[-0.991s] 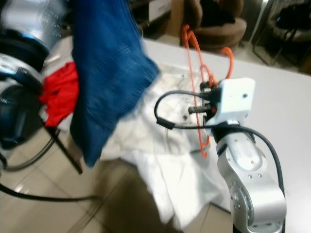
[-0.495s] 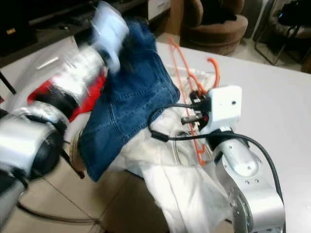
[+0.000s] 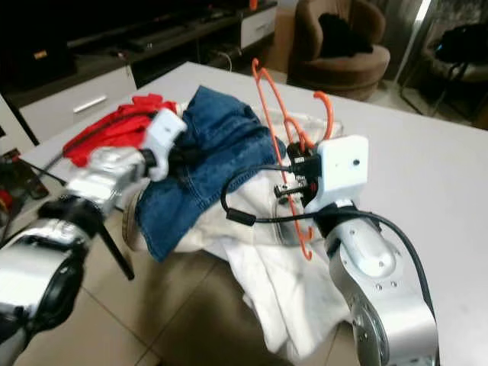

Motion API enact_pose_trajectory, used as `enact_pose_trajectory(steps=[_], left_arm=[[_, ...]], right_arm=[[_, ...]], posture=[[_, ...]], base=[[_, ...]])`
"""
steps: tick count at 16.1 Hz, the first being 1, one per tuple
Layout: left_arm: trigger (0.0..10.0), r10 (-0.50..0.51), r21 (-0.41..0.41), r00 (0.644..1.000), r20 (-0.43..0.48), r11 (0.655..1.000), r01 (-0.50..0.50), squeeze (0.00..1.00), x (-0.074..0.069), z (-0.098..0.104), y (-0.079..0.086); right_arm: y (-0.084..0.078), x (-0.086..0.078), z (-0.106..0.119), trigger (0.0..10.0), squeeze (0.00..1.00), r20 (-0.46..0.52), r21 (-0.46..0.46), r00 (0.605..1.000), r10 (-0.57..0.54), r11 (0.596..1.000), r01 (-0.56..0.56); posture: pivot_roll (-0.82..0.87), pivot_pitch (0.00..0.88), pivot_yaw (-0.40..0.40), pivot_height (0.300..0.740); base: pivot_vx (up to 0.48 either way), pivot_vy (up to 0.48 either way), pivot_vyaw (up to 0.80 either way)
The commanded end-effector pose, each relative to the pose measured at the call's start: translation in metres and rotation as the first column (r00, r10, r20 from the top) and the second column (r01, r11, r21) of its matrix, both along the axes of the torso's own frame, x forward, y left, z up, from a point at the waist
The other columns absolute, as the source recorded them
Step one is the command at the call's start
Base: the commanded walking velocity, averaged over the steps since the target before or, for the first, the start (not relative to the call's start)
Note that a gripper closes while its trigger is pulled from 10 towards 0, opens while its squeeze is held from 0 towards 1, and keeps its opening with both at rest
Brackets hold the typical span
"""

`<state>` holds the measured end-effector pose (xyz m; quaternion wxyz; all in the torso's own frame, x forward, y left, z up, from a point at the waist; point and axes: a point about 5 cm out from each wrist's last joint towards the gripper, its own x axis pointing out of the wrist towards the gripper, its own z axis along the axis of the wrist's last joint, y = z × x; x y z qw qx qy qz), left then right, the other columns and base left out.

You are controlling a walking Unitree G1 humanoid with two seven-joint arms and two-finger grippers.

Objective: Hang hanger

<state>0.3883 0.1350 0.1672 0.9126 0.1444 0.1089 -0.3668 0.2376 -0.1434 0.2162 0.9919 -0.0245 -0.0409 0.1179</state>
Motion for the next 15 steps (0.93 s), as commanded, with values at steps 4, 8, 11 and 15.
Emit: enact_pose_trajectory(steps=[4,8,11,15], left_arm=[[10.0,0.059,-0.241,0.985,0.163,0.97,-0.019,1.0,-0.026,0.042,0.026],[10.0,0.292,-0.467,0.933,0.21,0.868,-0.167,0.0,-0.07,0.053,0.028],[10.0,0.369,-0.48,0.925,0.093,0.83,-0.284,0.0,-0.096,0.025,0.021],[10.0,0.415,-0.454,0.908,0.055,0.821,-0.347,0.0,-0.112,0.018,0.021]], right_arm=[[-0.003,0.001,0.004,10.0,0.0,0.037,0.014,0.999,-0.026,1.0,0.026],[-0.002,0.0,0.004,10.0,0.0,0.047,0.05,0.999,-0.024,0.999,0.021],[0.005,0.005,-0.003,10.0,0.0,0.026,0.058,1.0,0.006,0.998,-0.007],[0.006,0.006,-0.008,10.0,0.0,0.007,0.056,1.0,0.022,0.998,-0.023]], posture=[[-0.21,0.0,0.046,0.74],[-0.18,0.0,0.016,0.74],[-0.16,0.0,-0.005,0.74],[-0.14,0.0,-0.018,0.74]], base=[[0.0,0.0,0.0],[0.0,0.0,0.0],[0.0,0.0,0.0],[-0.06,0.0,0.0]])
